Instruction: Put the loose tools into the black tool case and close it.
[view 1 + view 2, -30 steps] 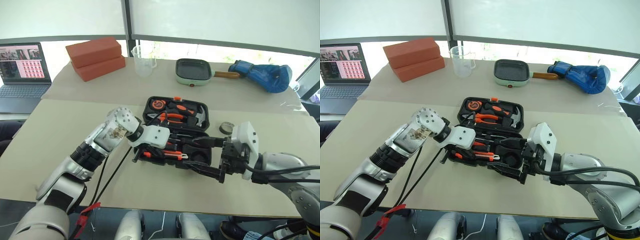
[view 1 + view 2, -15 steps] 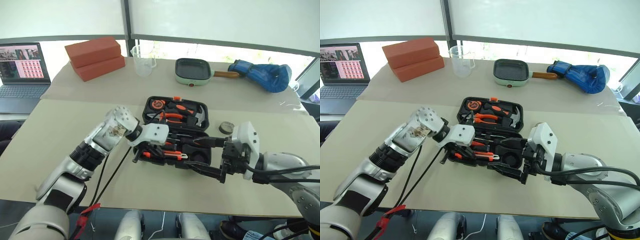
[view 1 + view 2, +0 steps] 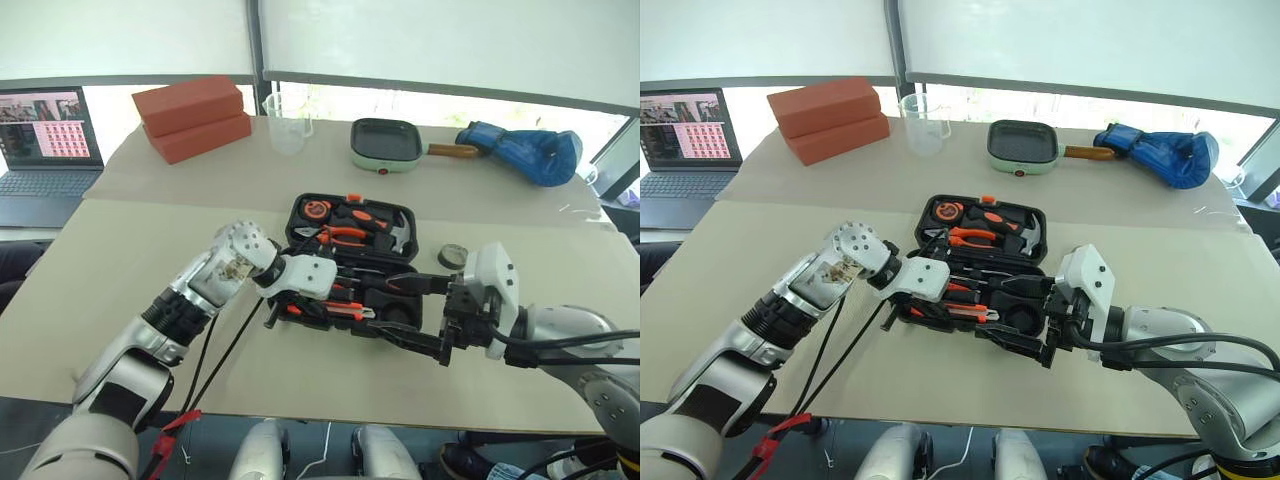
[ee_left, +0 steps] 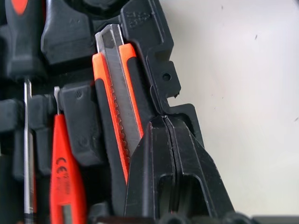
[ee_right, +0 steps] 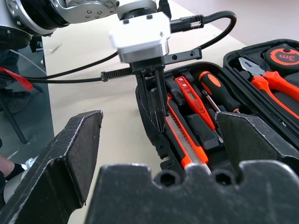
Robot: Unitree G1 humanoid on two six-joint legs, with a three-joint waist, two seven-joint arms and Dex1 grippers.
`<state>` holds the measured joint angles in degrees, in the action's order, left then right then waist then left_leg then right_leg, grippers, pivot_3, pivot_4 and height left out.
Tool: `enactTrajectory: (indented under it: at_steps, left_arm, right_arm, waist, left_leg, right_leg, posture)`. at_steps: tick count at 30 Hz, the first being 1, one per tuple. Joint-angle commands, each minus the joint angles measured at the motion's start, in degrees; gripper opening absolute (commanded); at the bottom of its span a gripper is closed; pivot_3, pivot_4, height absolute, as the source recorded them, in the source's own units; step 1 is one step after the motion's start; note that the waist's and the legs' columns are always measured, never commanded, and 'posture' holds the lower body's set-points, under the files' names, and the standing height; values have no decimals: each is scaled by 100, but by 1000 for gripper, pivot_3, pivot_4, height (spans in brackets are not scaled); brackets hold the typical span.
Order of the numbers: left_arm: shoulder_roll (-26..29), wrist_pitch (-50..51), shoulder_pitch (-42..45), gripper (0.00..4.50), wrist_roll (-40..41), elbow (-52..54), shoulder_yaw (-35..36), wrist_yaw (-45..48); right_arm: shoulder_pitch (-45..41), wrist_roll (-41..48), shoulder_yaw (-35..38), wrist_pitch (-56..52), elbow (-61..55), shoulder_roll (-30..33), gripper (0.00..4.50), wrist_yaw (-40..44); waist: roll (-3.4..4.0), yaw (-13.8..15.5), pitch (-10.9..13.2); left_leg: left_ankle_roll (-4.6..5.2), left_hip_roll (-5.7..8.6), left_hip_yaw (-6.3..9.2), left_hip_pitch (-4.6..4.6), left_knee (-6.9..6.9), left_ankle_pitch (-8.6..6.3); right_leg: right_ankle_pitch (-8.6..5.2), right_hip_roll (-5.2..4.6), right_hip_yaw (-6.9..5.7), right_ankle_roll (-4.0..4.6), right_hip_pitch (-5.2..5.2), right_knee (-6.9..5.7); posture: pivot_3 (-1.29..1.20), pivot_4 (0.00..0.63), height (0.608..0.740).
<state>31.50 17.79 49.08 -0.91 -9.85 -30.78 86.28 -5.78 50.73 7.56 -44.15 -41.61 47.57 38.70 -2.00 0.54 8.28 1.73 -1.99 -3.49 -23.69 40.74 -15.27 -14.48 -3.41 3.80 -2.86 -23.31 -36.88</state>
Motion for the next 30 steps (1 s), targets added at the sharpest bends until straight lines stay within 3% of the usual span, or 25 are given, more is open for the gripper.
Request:
enactTrajectory:
  at_steps: [1, 10, 13, 16, 19, 23, 30]
  left_arm:
    - [-35, 29, 295, 63, 36, -154, 250, -91]
    - [-427, -317, 405, 63, -247, -670, 153, -599]
    - [-713, -528, 374, 63, -155, -861, 446, -1101]
    - [-818, -412, 287, 63, 345, -631, 1178, -1510]
    - [-519, 492, 99, 63, 905, 18, 1640, -1319]
    - [198, 1783, -334, 1087, 1831, 1124, 2262, -1008]
    - [1811, 2733, -1768, 3633, 3131, 2867, 3700, -728]
  right_arm:
    - [-37, 31, 115, 50, -102, 34, 4500, 22]
    - [-37, -115, 108, 105, -27, 45, 4500, 46]
    - [57, -429, 205, 196, 61, 88, 4500, -36]
    - [396, -754, 760, 286, 362, 256, 4500, 0]
    - [833, -966, 1408, 396, 742, 494, 4500, 277]
    - [1574, -1208, 2430, 532, 1481, 821, 4500, 970]
    - [2251, -1828, 3357, 1046, 3048, 1450, 4500, 2212]
  waist:
    - [0, 0, 0]
    - [-2, 8, 2]
    - [-3, 19, 2]
    - [-4, 18, 4]
    - [-3, -10, 4]
    - [2, -40, 4]
    - [6, -87, 7]
  left_leg:
    - [0, 0, 0, -3, 0, 0]
    - [0, 2, 0, -10, 0, 0]
    - [0, 2, 1, -10, -1, 0]
    - [0, 4, 1, -18, 0, 0]
    - [0, 3, 1, -34, 0, 0]
    - [0, 3, -1, -50, -3, 0]
    - [-1, -1, -9, -48, -3, 0]
  right_leg:
    - [0, 0, 0, 0, -2, 1]
    - [0, -2, 0, -1, -4, 8]
    - [0, -2, 0, -1, -5, 8]
    - [2, -4, 0, -3, -9, 11]
    - [2, -5, 1, -4, -27, 8]
    - [2, -1, 10, -3, -64, -17]
    - [1, -3, 17, -3, -67, -17]
  posture:
    - [0, 150, 740]
    - [0, 150, 740]
    - [0, 150, 740]
    - [0, 150, 740]
    - [0, 150, 740]
    - [0, 150, 740]
    - [0, 150, 740]
